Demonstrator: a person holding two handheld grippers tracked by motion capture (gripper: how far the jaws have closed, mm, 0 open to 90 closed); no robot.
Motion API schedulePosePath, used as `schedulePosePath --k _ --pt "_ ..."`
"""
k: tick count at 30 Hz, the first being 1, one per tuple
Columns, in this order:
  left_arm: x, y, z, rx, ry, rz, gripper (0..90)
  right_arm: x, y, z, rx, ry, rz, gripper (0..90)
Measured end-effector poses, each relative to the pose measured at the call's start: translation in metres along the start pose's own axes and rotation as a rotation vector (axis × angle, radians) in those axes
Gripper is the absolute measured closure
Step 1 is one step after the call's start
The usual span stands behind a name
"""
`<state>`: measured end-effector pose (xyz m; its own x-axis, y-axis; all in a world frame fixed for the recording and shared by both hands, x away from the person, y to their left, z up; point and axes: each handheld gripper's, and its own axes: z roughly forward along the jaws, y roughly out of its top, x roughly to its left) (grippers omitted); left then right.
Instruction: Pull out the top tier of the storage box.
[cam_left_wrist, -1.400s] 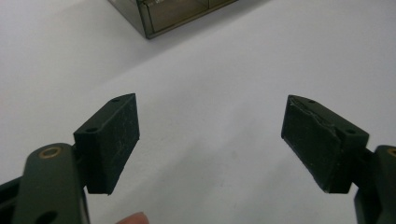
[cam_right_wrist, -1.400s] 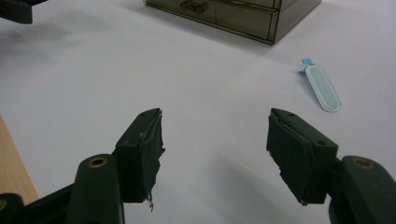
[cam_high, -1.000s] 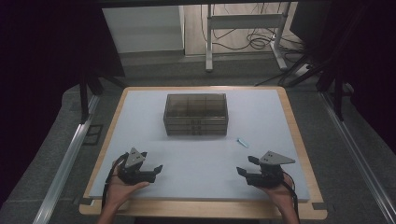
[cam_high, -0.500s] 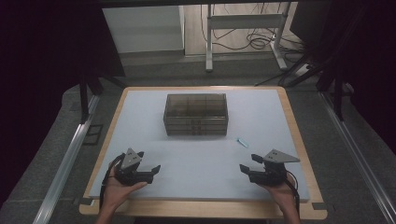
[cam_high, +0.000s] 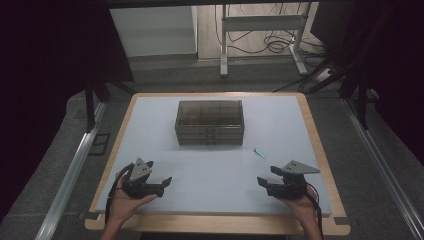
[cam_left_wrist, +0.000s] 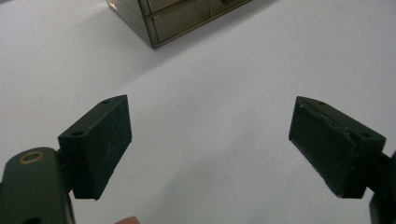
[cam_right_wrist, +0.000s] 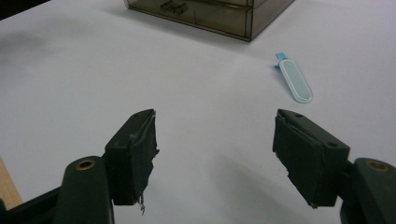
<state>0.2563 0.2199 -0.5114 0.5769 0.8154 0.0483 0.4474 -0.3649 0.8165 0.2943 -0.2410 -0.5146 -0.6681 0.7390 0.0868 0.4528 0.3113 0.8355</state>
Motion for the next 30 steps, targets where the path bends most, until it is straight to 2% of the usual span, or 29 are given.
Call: schedulePosePath --k 2,9,16,20,23,24,25,28,30 --pt "-0.001 0.001 -0.002 -0.001 0.011 0.015 13.9 0.000 0.000 0.002 0.014 -0.013 -0.005 29.4" --pt "-0.001 0.008 -0.004 0.002 0.047 0.045 16.5 0.000 -0.003 0.000 0.009 -0.014 0.006 29.1" --pt "-0.005 0.013 0.005 0.028 0.050 0.091 18.4 -0.004 -0.004 -0.007 -0.011 -0.022 0.023 29.1" --pt "-0.008 0.012 0.010 0.037 0.055 0.125 21.3 -0.003 -0.005 -0.006 -0.004 -0.027 0.021 29.1" --pt "-0.010 0.011 0.013 0.062 0.076 0.169 22.5 -0.002 -0.005 -0.004 0.001 -0.024 0.022 29.1" --pt "-0.010 0.011 0.013 0.062 0.076 0.169 23.0 -0.002 -0.005 -0.004 0.001 -0.024 0.022 29.1" --pt "-0.011 0.011 0.014 0.073 0.093 0.190 23.7 -0.001 -0.006 -0.003 0.004 -0.024 0.021 29.1" --pt "-0.013 0.011 0.016 0.089 0.106 0.204 25.7 -0.001 -0.006 -0.003 0.005 -0.023 0.019 29.2" --pt "-0.014 0.012 0.017 0.083 0.131 0.216 27.5 0.000 -0.006 -0.003 0.004 -0.023 0.019 29.1"
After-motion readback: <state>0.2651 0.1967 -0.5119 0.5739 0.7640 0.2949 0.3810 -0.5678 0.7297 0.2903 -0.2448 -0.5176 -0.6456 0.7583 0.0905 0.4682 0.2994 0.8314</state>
